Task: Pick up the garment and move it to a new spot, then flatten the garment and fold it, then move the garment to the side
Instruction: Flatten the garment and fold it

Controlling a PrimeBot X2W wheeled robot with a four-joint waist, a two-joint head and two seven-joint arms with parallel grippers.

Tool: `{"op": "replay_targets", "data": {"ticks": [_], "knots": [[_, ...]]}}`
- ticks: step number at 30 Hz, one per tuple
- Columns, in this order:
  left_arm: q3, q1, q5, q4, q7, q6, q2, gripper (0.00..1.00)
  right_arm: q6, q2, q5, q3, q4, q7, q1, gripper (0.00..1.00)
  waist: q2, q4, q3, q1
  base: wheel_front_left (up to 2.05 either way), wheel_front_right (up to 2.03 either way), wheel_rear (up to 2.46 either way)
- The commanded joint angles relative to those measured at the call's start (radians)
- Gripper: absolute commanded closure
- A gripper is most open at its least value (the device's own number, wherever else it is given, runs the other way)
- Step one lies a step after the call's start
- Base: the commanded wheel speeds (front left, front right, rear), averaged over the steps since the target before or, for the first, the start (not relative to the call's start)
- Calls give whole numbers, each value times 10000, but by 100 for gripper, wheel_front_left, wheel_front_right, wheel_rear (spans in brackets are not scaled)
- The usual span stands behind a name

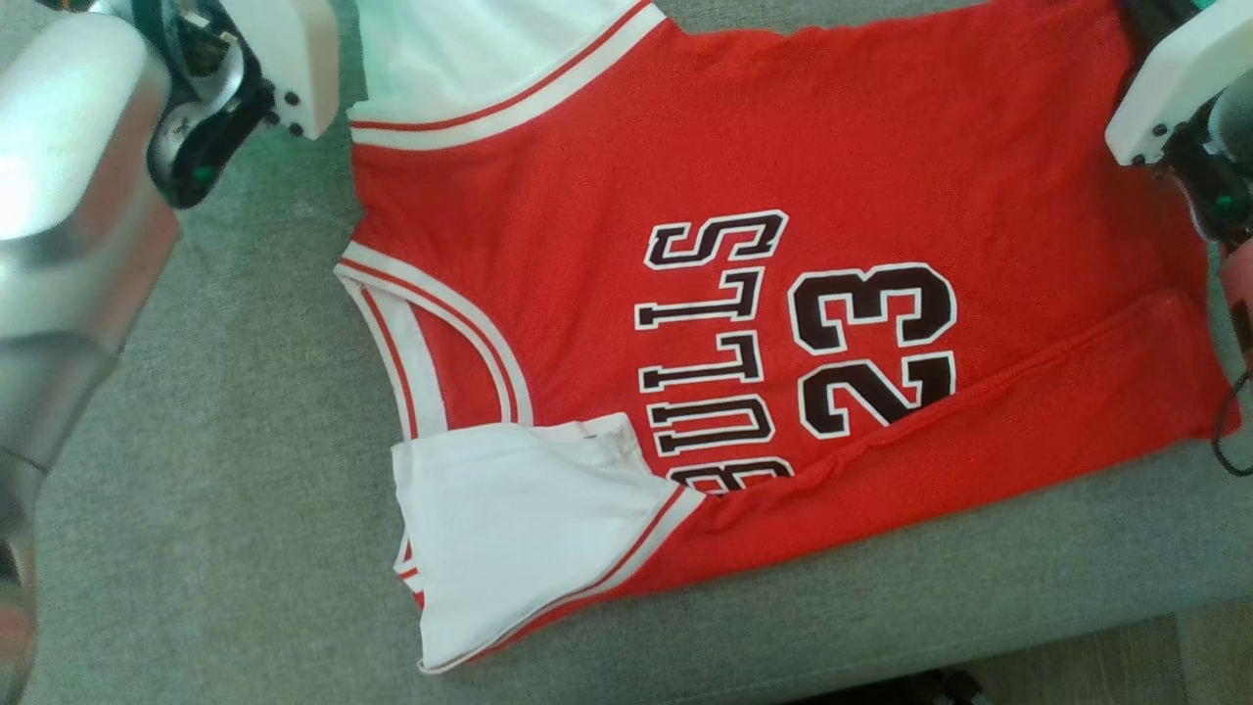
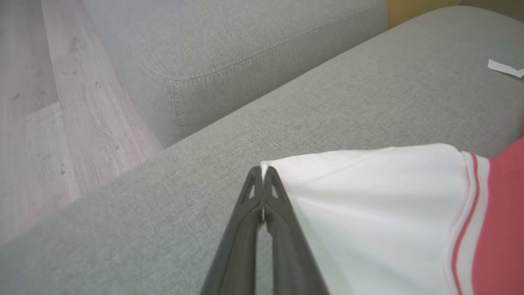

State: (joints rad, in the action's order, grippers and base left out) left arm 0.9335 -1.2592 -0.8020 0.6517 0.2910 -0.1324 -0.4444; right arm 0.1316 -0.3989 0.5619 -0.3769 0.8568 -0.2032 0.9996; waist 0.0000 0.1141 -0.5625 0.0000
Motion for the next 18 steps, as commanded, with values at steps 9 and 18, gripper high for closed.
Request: {"op": "replay_targets", "data": {"ticks": [9, 18], "knots": [[-557, -1442, 954, 284, -2195, 364, -542, 100, -9, -185, 368, 348, 162, 1320, 1040, 100, 0, 13, 5, 0, 0, 0, 0], [-811, -1376, 619, 573, -3214, 351, -68, 100, -9, -406, 430, 462, 657, 2114, 956, 100, 0, -383, 409, 0, 0, 0, 0]]}}
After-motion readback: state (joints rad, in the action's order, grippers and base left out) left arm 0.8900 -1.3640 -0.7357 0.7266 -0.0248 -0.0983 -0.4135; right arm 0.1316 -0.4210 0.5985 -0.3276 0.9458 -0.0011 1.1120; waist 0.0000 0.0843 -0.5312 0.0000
